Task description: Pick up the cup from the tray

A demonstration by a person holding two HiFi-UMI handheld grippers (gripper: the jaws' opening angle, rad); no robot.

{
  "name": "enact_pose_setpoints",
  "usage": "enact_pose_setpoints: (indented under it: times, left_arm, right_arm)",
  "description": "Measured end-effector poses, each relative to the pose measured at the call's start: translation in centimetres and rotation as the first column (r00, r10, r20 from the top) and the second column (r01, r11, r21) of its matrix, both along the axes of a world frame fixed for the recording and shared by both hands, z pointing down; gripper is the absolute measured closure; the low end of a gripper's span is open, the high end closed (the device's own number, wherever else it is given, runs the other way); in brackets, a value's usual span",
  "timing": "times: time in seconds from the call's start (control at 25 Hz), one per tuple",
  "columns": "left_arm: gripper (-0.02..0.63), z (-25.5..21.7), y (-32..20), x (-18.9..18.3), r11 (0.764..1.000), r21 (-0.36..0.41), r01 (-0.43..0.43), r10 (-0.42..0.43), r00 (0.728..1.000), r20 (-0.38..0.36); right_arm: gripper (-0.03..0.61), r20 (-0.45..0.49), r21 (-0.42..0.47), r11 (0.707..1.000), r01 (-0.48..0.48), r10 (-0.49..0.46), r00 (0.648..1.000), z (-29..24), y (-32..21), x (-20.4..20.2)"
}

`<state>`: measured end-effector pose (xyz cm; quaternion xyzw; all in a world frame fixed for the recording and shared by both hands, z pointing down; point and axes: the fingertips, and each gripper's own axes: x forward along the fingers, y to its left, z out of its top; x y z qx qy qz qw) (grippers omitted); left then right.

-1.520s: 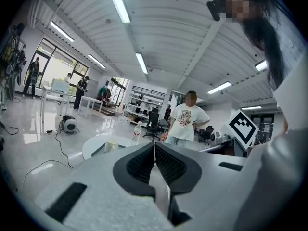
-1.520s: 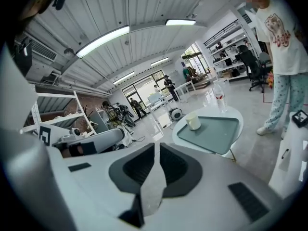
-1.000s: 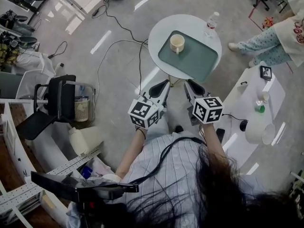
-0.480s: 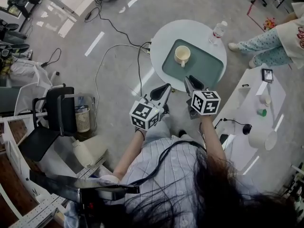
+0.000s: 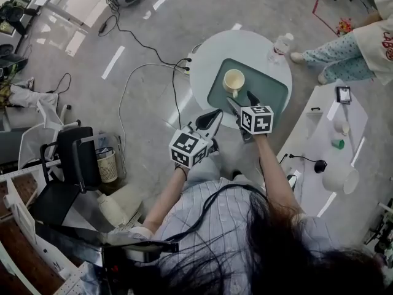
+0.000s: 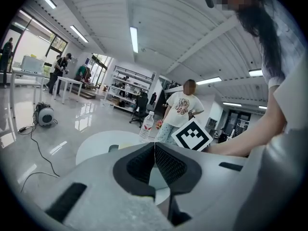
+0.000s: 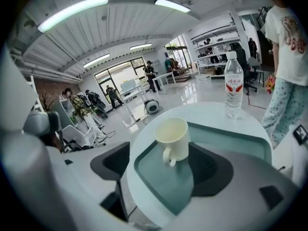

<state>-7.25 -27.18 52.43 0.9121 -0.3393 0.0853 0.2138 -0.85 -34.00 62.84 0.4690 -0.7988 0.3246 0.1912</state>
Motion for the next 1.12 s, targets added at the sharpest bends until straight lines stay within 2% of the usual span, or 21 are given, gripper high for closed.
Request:
enact_pose_setpoints:
  times: [0.12, 0.48, 1.12]
  left_arm:
    - [0.600, 0.0, -1.3, 0.1, 1.000, 0.001, -0.016, 0.016, 1.000, 0.001]
    - [0.600, 0.5, -3.3, -0.9, 1.000, -0.008, -0.018, 0.018, 1.000, 0.002]
    - [0.600, 2.0, -4.3, -1.8, 0.999, -0.043, -0.019, 0.021, 0.999, 0.032]
  right_arm:
    - [0.199, -0.034, -0.020, 1.000, 0.014, -0.015, 0.999, 1.5, -1.0, -0.4]
    - [0.195, -0.067, -0.078, 0.996, -0.030, 0.024, 0.997, 5.1, -3.4, -0.7]
    - [0.169, -0.219, -0.044, 0.999, 0.025, -0.034, 0.975, 7.9, -6.5, -1.3]
